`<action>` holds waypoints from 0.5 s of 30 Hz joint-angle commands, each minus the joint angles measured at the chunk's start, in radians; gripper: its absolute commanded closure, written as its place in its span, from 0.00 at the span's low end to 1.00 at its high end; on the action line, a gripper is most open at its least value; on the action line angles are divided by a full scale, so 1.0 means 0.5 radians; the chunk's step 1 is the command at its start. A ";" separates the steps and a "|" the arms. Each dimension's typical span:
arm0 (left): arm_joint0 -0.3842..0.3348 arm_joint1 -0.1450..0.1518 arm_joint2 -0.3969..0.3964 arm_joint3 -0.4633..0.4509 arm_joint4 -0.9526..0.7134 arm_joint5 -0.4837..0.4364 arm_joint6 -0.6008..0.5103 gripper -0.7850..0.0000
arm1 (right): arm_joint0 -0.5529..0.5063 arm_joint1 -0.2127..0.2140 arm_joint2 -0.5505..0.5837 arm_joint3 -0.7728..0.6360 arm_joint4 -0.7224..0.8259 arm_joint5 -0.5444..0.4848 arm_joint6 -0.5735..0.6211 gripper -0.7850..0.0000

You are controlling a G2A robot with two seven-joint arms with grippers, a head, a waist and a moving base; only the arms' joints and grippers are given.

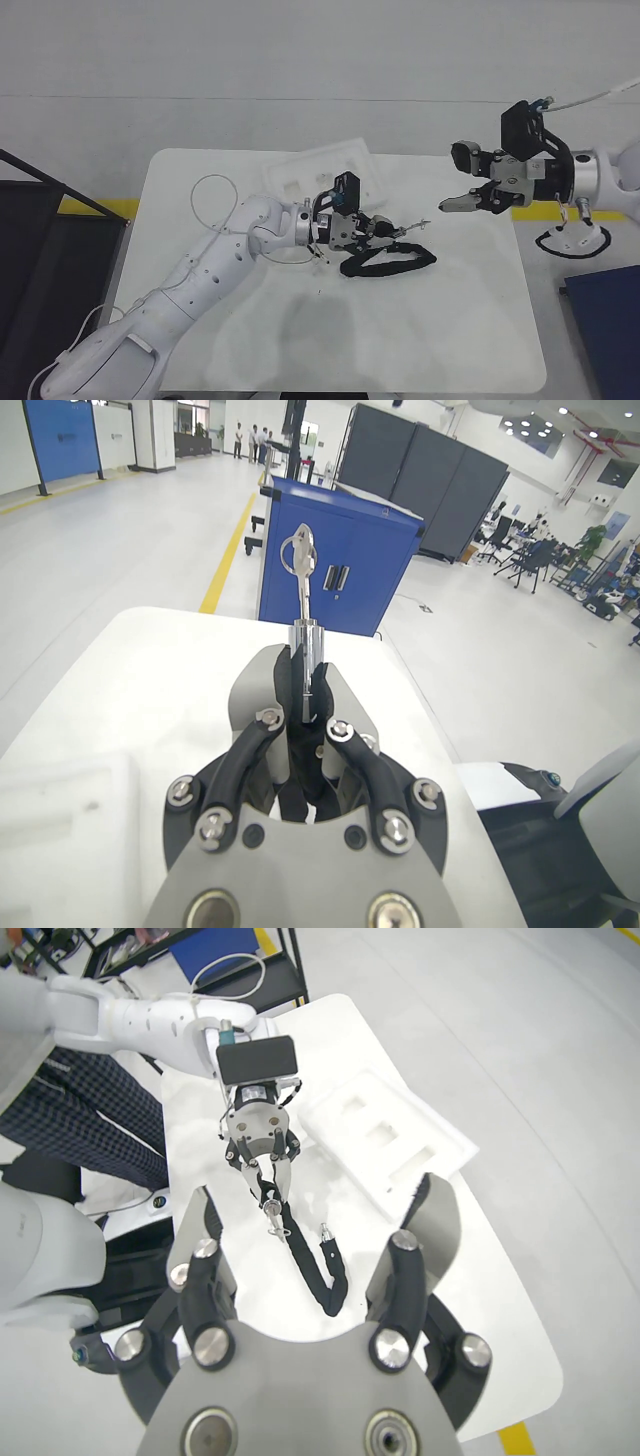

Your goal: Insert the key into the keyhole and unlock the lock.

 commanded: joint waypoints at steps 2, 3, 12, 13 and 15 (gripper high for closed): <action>0.009 0.035 0.017 -0.018 0.065 0.000 -0.086 1.00 | -0.044 0.059 0.050 -0.079 0.116 0.239 -0.039 0.00; 0.008 0.046 0.033 -0.023 0.107 0.000 -0.131 1.00 | -0.057 0.078 0.066 -0.115 0.113 0.281 -0.044 0.00; -0.003 0.117 0.148 0.009 0.277 0.000 -0.398 1.00 | -0.190 0.244 0.196 -0.325 0.149 0.547 -0.136 0.00; 0.004 0.119 0.141 0.012 0.275 0.006 -0.393 1.00 | -0.203 0.261 0.209 -0.345 0.156 0.568 -0.137 0.00; 0.020 0.121 0.134 0.002 0.295 0.036 -0.407 1.00 | -0.229 0.296 0.235 -0.382 0.167 0.614 -0.140 0.00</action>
